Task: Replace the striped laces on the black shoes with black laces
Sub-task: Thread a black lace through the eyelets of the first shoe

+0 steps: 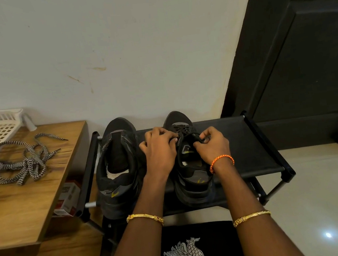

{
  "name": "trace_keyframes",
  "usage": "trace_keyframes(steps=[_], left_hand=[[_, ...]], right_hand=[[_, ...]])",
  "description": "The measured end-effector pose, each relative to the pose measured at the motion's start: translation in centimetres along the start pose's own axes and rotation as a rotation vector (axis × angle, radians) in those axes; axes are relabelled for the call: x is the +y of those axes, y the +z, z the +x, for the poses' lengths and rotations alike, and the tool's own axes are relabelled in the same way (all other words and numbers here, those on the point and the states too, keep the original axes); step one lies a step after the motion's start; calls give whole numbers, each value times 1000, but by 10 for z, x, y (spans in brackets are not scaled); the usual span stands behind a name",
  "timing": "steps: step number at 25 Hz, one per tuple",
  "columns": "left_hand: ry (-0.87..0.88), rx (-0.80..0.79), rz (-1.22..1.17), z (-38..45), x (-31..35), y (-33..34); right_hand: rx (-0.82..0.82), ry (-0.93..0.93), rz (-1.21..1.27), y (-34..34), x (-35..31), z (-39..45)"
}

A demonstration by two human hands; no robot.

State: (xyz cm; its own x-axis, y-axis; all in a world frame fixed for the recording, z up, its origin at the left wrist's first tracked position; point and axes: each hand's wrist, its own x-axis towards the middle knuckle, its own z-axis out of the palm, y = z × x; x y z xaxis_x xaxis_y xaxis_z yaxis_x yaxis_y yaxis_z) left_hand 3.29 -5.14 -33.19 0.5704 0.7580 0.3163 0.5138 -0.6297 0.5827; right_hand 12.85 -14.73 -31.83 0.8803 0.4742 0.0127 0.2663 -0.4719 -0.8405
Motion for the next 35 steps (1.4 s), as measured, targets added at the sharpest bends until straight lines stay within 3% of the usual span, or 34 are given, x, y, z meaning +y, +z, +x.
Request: trace_keyframes(steps=[5, 10, 12, 14, 17, 18, 20, 22, 25, 27, 30, 32, 33, 35], left_hand=[[-212, 75, -340, 4, 1, -3], [-430, 429, -1257, 16, 0, -36], [-481, 456, -1432, 20, -10, -49], [-440, 281, -1224, 18, -16, -54], [-223, -158, -561, 7, -10, -33], [-162, -229, -385, 4, -5, -23], [-117, -204, -235, 2, 2, -12], [-127, -107, -235, 7, 1, -10], [-175, -100, -381, 12, -5, -11], [-224, -5, -667, 13, -2, -18], [-288, 186, -1326, 20, -5, -38], [-357, 200, -1589, 24, -13, -47], [-400, 178, -1572, 23, -16, -48], [-432, 98, -1178, 19, -16, -43]], right_hand=[[-67, 23, 5, -6, 1, 5], [-123, 56, 24, -9, 3, 10], [-151, 69, 32, -9, 3, 12], [-177, 76, 34, -8, 4, 14], [-210, 86, 24, -6, 4, 17], [-215, 88, 12, -5, 4, 18], [-233, 83, -14, -3, 4, 20], [-253, 84, -24, -2, 5, 22], [-265, 89, 4, -3, 7, 25], [-265, 91, 19, -4, 8, 26], [-269, 105, 31, -5, 8, 27], [-280, 97, 29, -4, 8, 26], [-280, 95, 26, -4, 8, 25], [-271, 99, 36, -3, 7, 26]])
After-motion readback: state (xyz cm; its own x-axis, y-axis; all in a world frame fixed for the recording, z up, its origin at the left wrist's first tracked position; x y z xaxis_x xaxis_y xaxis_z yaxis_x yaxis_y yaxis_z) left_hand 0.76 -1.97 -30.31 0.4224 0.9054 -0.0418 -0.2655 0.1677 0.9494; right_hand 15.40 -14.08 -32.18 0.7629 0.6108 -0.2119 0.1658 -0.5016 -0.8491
